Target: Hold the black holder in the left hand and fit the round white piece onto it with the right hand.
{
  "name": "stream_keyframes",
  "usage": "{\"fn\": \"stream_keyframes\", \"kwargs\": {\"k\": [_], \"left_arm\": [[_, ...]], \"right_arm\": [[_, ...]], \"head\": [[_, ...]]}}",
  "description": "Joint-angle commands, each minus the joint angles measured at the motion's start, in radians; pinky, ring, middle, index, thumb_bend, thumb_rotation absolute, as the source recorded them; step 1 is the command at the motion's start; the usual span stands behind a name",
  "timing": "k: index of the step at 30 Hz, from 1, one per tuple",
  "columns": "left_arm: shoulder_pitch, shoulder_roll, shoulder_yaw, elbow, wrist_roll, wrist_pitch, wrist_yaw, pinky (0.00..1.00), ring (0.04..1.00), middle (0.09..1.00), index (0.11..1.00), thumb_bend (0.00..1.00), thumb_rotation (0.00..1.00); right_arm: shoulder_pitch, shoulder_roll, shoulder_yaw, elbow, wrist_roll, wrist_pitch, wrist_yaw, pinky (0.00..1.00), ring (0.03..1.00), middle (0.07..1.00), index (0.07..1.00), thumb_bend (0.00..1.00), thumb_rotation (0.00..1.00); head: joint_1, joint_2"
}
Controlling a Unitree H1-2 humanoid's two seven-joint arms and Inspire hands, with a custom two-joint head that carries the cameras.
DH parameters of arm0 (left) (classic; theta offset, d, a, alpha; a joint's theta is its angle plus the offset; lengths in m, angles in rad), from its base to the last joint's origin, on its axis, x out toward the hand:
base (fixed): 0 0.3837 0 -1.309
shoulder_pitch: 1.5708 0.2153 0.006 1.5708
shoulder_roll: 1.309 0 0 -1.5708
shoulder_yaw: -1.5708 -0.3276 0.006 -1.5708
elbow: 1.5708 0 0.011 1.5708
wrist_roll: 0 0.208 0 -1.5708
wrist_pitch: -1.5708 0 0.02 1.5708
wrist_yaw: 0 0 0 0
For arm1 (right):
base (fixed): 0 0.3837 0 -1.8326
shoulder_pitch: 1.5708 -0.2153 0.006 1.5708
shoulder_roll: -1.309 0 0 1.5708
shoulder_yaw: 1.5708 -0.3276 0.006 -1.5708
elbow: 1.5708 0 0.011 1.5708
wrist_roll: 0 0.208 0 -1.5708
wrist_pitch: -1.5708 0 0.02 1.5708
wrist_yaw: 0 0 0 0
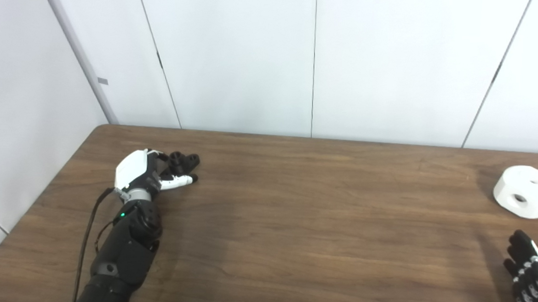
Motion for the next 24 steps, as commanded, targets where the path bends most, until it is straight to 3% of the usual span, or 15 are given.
{"fn": "stream_keyframes", "kwargs": {"k": [1, 24], "left_arm": [[-0.015, 0.043, 0.007, -0.034, 0.019, 0.010, 0.013, 1.00, 0.999, 0.945, 0.762, 0.85, 0.31], [0.001, 0.045, 0.014, -0.037, 0.005, 0.004, 0.012, 1.00, 0.995, 0.938, 0.750, 0.87, 0.30]], "right_arm": [[-0.001, 0.008, -0.002, 0.015, 0.015, -0.036, 0.003, 1.00, 1.000, 0.984, 0.967, 0.70, 0.95], [0.010, 0.003, -0.004, 0.001, 0.016, -0.028, 0.003, 1.00, 1.000, 0.989, 0.971, 0.70, 0.96]], "head": [[0.004, 0.002], [0.010, 0.013]]}}
